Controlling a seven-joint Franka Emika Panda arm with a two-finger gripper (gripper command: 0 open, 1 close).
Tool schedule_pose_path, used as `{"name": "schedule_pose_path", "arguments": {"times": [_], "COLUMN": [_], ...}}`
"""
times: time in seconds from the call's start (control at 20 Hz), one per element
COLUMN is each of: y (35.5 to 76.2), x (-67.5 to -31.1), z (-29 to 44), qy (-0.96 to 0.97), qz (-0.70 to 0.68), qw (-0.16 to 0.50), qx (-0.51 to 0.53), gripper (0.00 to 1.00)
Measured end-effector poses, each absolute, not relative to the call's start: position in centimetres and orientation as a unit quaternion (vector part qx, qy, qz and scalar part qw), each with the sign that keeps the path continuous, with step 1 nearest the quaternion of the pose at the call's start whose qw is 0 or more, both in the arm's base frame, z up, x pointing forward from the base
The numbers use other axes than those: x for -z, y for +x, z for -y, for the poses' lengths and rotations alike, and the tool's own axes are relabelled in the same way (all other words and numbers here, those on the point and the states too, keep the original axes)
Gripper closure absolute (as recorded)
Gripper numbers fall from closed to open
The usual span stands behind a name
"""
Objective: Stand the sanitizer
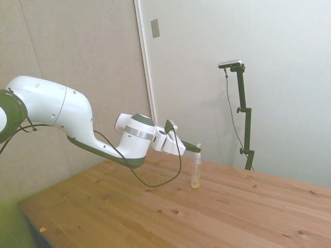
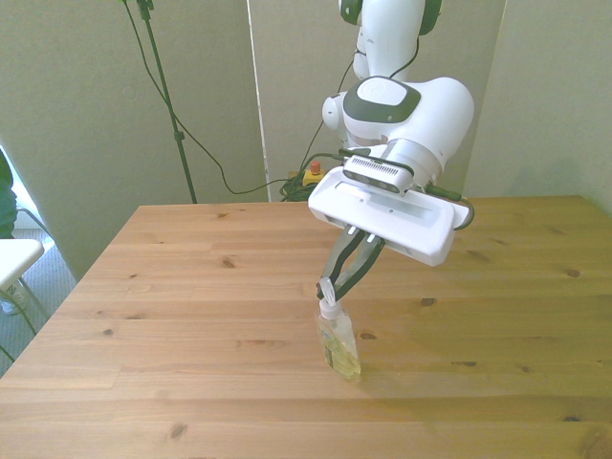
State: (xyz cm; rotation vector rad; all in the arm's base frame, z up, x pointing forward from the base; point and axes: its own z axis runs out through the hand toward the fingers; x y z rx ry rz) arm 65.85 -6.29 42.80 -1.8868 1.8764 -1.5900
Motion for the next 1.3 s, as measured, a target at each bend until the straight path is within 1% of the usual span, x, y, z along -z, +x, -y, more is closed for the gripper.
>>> {"name": "schedule_pose_path", "arguments": {"times": [0.4,0.9,1.15,1.3], "y": [65.3,63.3,62.1,61.1], "x": [-42.5,-42.8,-43.1,-43.0], "z": [6.9,7.3,7.2,6.9], "qy": [-0.606,-0.606,-0.612,-0.631], "qz": [-0.607,-0.614,-0.617,-0.617], "qw": [0.018,0.026,0.043,0.06], "qx": [0.514,0.505,0.493,0.467], "gripper": [0.0,0.0,0.0,0.0]}}
